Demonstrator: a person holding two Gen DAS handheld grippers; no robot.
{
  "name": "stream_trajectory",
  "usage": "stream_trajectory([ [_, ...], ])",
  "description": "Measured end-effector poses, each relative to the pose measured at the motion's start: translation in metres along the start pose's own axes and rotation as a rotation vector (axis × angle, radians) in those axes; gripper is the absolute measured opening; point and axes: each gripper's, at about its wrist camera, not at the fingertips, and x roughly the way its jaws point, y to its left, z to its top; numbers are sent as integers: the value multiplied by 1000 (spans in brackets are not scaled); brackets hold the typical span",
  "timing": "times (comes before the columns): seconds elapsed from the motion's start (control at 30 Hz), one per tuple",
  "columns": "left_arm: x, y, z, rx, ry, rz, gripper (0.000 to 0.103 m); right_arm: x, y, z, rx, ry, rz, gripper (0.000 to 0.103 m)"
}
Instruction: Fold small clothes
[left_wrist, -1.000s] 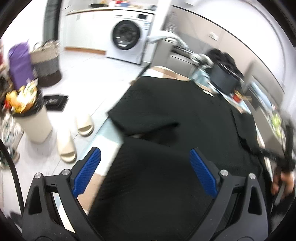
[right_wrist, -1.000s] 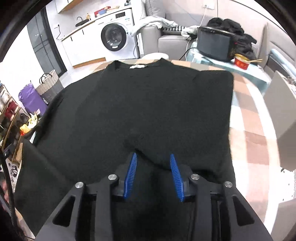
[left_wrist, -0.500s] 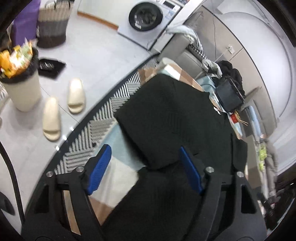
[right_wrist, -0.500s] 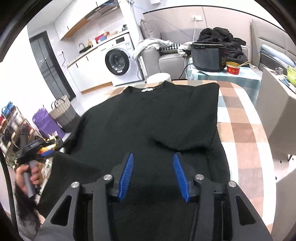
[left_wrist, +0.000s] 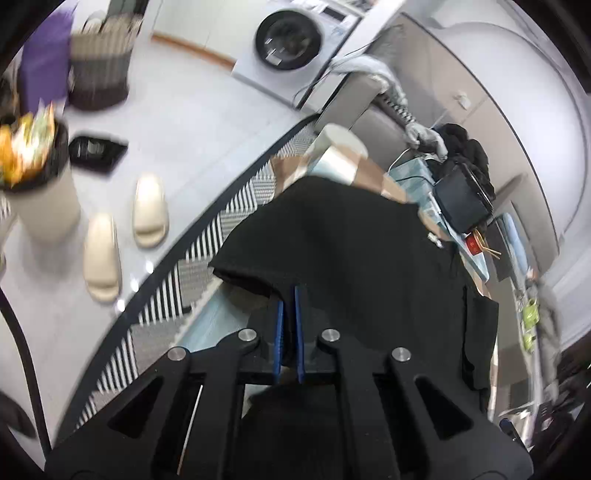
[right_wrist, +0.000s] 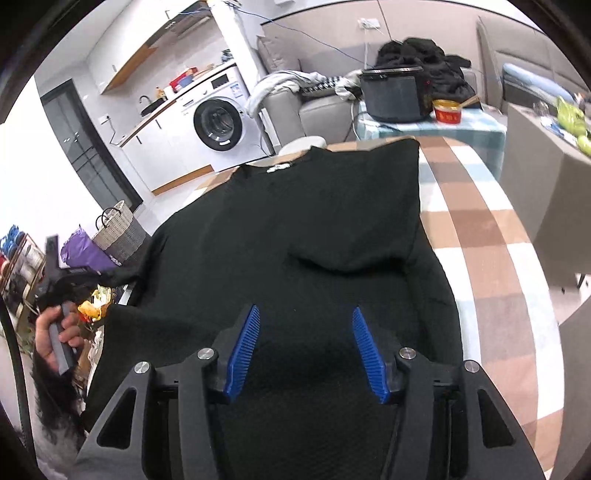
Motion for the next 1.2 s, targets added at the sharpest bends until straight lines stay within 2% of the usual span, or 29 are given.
stream_trajectory([
  [0.17,-9,-75,25,182,-86,7,3,1,-9,-1,28,1,3,54],
  [0.27,-1,-132,26,308,-81,-27,3,-3,-12,-1,28,-1,-3,54],
  [0.33,18,-178,14,397,-41,-67,3,-4,-15,-1,34,-1,-7,54],
  [0.4,44,-217,-8,486,50,-118,4,-4,-19,-3,44,2,-12,54],
  [0.5,74,-243,-42,521,183,-192,6,-3,-23,-5,54,9,-23,54],
  [0.57,78,-242,-55,507,201,-220,8,-3,-26,-5,60,16,-32,54],
  [0.63,70,-236,-62,506,170,-178,14,-4,-27,-5,63,18,-34,54],
  [0.7,61,-219,-66,484,149,-146,37,-4,-27,-4,60,16,-34,54],
  [0.77,51,-195,-64,448,114,-115,47,-3,-27,-4,58,14,-33,55],
  [0.87,41,-164,-56,389,77,-41,49,0,-30,-4,73,20,-32,56],
  [1.03,9,-113,-53,328,18,17,53,0,-39,-6,98,28,-47,56],
  [1.13,-2,-89,-58,326,7,25,60,-4,-47,-10,112,38,-63,56],
  [1.2,-13,-75,-67,350,-9,31,70,-10,-50,-14,118,35,-73,57],
])
